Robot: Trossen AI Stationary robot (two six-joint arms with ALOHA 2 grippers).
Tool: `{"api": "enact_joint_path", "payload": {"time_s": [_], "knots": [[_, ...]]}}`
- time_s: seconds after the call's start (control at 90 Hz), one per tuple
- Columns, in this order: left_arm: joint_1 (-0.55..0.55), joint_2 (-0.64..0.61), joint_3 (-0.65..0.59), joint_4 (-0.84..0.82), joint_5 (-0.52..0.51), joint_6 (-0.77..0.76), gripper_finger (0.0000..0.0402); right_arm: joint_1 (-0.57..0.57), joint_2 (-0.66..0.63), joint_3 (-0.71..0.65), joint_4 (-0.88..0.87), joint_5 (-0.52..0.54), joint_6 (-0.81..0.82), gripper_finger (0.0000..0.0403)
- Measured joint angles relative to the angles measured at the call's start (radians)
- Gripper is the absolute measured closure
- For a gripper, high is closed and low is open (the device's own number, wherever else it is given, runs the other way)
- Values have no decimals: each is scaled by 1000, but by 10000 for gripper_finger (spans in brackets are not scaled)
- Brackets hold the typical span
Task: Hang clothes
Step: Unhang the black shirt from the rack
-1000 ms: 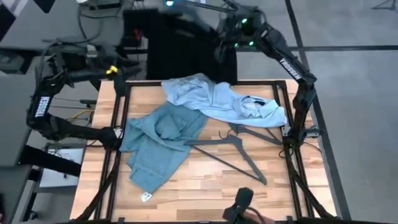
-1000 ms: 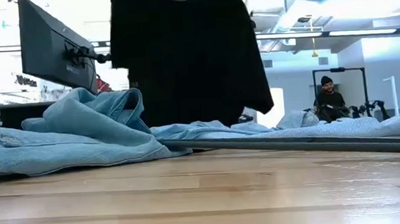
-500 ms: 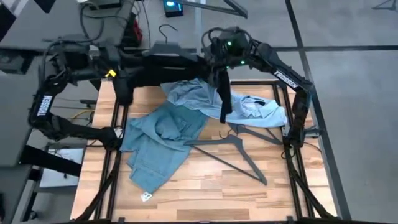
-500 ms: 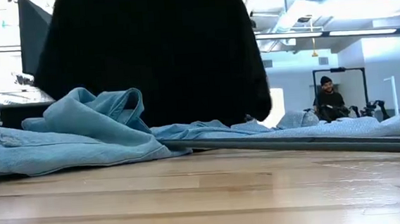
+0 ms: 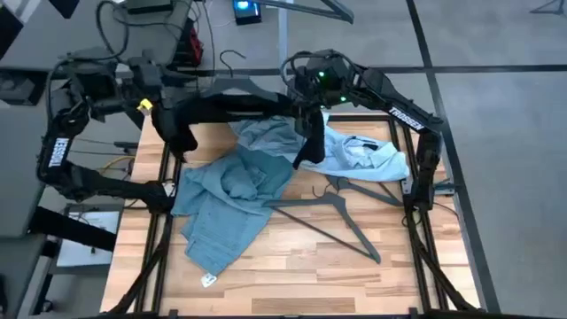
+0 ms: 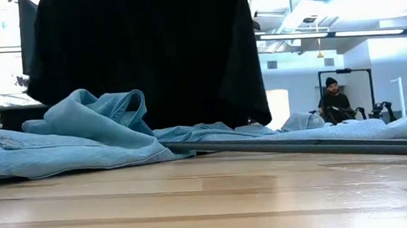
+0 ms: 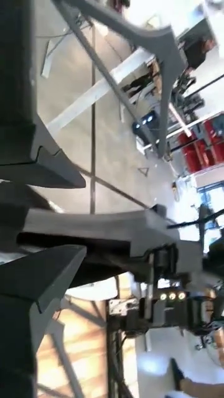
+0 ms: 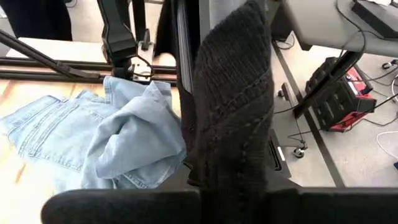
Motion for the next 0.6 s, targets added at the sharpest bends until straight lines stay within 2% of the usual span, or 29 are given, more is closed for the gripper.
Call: {"api": "enact_joint_path", "payload": {"time_s": [0.333,0.6], "knots": [[0,74,-38,4,3,23,260,3,0,0,8,16,-32,393],[-2,147,-39,78,64,4,260,26,0,0,-6,23,-39,393]]}}
